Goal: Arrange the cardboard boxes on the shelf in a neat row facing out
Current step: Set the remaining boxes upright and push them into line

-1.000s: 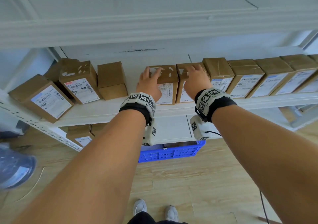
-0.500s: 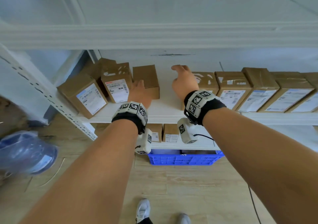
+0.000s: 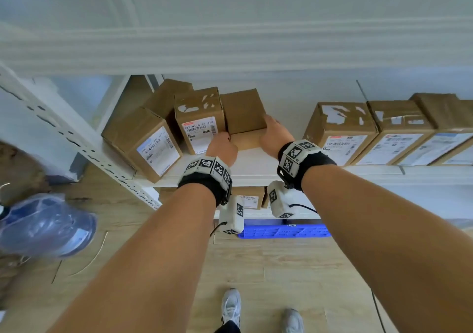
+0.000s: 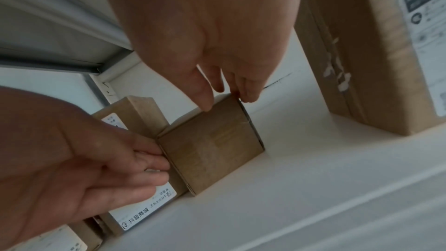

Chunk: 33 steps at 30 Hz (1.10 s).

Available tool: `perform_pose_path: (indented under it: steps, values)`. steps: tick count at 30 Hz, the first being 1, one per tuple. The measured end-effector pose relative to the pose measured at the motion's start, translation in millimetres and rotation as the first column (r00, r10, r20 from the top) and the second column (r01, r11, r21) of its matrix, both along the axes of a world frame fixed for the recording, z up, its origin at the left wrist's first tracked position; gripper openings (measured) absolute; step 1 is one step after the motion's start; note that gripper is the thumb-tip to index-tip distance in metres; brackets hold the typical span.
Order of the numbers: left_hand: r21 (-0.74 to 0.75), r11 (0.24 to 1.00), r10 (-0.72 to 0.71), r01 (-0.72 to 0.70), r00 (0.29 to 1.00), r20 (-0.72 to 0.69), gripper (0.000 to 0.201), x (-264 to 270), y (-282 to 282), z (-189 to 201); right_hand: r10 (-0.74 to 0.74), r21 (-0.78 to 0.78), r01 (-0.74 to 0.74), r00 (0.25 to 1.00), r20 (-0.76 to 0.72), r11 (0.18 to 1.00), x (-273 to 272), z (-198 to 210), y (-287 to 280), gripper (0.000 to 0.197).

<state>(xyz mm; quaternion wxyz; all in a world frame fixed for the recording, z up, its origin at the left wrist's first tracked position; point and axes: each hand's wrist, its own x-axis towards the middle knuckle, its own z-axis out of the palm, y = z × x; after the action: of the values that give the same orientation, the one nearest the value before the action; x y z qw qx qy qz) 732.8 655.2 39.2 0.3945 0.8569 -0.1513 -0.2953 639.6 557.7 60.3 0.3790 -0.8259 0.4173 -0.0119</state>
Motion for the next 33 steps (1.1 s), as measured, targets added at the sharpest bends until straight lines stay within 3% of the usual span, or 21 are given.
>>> perform_pose_path:
  steps: [6,12,15,19,21,25,28,30,33]
  values:
    - [-0.048,0.993,-0.102,0.111,0.982,0.159,0.032,0.5,11.3,1.3,-0.12,-0.052,0.121,0.993,0.021,0.991,-13.5,-3.3,3.8,0.051]
    - [-0.107,0.989,-0.082,0.101,0.982,0.173,0.022,-12.4,19.3,5.8,-0.156,-0.037,0.155,0.987,-0.034,0.987,-38.6,-11.0,6.8,0.042]
    - [-0.12,0.986,-0.094,0.113,0.984,0.154,0.034,-26.4,22.3,8.7,-0.153,-0.053,0.15,0.986,-0.063,0.987,-49.3,-12.6,9.2,0.04]
    - [0.063,0.984,-0.168,0.166,0.985,0.035,0.069,-36.0,20.7,10.2,-0.133,-0.07,0.125,0.984,-0.115,0.99,-59.2,-10.9,9.5,0.04]
    - [0.037,0.987,-0.155,0.156,0.988,-0.024,0.073,-39.0,17.3,8.8,-0.103,-0.13,0.09,0.99,-0.093,0.987,-63.1,-9.1,8.8,0.04]
    - [-0.048,0.997,-0.05,0.052,0.998,0.04,0.067,-48.3,10.3,15.3,-0.037,-0.135,0.042,0.998,0.041,0.99,-62.5,-0.4,12.9,0.038]
    - [-0.056,0.998,0.006,0.001,0.991,0.133,0.048,-46.8,9.0,21.2,-0.055,-0.072,0.062,0.994,0.092,0.995,-55.7,6.2,18.5,0.036]
    - [-0.046,0.999,0.026,-0.019,0.986,0.163,0.04,-42.9,11.0,19.4,-0.053,-0.063,0.058,0.995,0.08,0.996,-54.1,5.6,21.9,0.037]
    - [-0.051,0.999,0.012,-0.004,0.988,0.154,0.045,-38.6,16.1,13.0,-0.032,-0.087,0.034,0.999,0.029,0.996,-53.7,0.9,23.5,0.04]
